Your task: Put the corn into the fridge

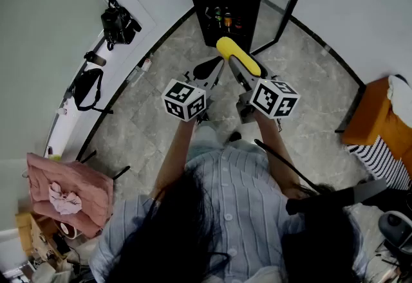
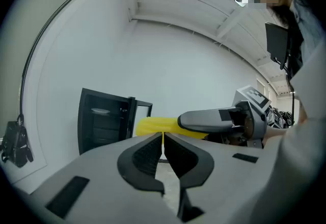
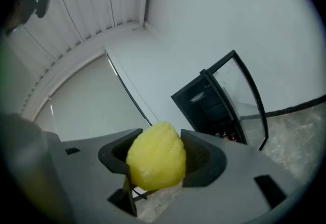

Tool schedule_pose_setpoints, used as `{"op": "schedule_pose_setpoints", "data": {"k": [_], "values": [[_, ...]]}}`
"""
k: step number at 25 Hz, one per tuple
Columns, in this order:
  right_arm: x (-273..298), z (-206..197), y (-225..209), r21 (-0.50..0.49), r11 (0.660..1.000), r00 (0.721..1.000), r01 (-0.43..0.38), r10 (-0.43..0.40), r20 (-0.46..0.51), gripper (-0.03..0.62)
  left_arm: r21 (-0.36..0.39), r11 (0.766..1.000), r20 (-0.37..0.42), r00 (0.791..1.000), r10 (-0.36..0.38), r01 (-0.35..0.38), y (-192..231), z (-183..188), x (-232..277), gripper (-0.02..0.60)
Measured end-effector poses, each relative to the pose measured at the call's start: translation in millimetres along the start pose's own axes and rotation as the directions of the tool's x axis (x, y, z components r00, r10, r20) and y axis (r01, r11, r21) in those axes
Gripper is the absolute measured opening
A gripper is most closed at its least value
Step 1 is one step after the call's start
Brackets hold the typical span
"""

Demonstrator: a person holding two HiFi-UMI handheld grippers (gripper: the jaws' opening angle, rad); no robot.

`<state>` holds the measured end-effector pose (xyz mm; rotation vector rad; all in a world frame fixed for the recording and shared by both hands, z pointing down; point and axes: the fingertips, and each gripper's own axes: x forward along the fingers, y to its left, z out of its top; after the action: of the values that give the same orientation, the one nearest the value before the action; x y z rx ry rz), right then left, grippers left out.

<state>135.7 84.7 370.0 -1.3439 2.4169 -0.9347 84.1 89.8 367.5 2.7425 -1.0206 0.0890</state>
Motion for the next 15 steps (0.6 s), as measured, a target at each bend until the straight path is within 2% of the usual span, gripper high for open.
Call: {"op": "schedule_pose_setpoints", "data": {"k": [4,15], "values": [[2.9,-4.6,-9.0,0.039,0.999,1.000,0.014,-0.014,0.000,0.247,-0.006,1.000,-0.012,1.000,-0.005,0.005,2.8,-5.8,0.7,0.009],[15.4,-1.9,-16.0,0.041,0.999,1.000,0.011,-0.011,-0.003,0.247,-0.002,1.000,-0.014,1.000,-0.009,0.009,12.8,-4.5,7.2,0.009]]}}
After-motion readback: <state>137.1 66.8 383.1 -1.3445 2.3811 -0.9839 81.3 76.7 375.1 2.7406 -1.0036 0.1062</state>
